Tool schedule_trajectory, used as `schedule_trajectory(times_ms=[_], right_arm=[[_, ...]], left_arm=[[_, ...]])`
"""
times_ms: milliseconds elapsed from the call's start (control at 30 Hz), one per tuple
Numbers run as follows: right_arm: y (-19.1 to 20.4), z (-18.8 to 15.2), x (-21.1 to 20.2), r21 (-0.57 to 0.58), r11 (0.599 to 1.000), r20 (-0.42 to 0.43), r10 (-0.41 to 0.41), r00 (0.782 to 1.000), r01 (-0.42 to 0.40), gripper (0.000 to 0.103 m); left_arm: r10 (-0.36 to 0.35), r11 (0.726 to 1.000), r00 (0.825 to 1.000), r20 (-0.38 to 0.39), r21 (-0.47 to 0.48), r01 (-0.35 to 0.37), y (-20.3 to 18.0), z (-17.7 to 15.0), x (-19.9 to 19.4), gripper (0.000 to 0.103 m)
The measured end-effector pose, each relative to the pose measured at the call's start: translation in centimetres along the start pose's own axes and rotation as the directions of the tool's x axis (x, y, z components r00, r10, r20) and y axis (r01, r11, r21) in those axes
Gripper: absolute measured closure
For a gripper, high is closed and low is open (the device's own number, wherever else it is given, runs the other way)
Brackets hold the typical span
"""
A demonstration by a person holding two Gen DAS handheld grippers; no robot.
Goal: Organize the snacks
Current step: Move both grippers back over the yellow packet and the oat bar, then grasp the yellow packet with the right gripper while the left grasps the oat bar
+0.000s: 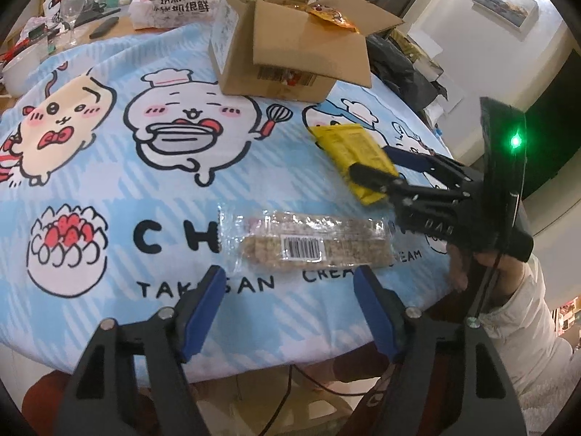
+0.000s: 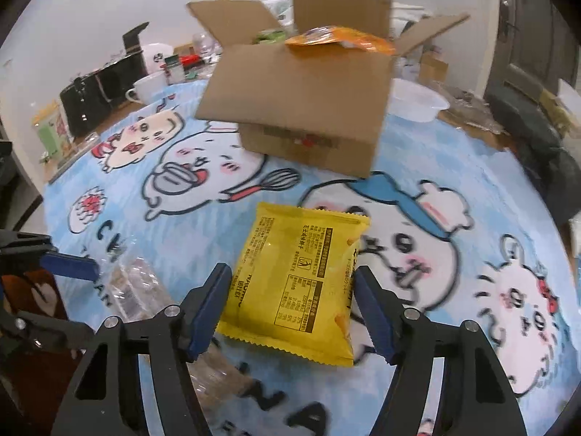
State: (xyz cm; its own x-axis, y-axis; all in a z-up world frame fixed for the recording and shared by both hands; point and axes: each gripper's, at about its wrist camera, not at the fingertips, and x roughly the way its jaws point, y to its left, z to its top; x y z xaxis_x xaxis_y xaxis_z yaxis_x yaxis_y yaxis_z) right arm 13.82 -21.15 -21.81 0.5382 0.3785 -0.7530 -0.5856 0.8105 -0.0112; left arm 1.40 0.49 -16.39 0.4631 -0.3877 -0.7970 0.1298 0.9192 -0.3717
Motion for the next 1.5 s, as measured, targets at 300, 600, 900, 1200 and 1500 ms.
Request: schedule_trajectory(times_ms=[300,600,900,1200,1500], right_arm=[[-5.5,-2.1,-2.2,0.113,0.991,0.011,-0.073,0.997,0.072,0.037],[-7.5,-3.9,-2.9,0.157,0.986,0.039,-0.071,0.997,0.064,0.037],[-7.8,-4.5,-3.5,0.139,0.988,0.046,-0.081,0.996,0.074,0.037],[-8.3,-5.0,-3.8,0.149,0.988,0.056,-0.056,0.997,0.047,0.037],[-8.0,-5.0,-3.9,0.131,0.989,0.04,-0.07,0.997,0.065,0.036]], left_arm=[[-0.036,0.999,0.999,-0.037,0.03,0.037,-2.6,0.7,1.6,0.033],[0.065,0.995,0.997,-0.042,0.079,-0.062,-3.7,5.6,5.2,0.033],[0.233,0.923,0.972,0.037,0.304,-0.233,-8.3,8.0,9.6,0.054],[0.187,0.898,0.982,0.02,0.401,-0.179,-9.0,8.7,10.3,0.046],[0.196,0.912,0.98,0.04,0.359,-0.197,-7.7,4.9,7.7,0.042]])
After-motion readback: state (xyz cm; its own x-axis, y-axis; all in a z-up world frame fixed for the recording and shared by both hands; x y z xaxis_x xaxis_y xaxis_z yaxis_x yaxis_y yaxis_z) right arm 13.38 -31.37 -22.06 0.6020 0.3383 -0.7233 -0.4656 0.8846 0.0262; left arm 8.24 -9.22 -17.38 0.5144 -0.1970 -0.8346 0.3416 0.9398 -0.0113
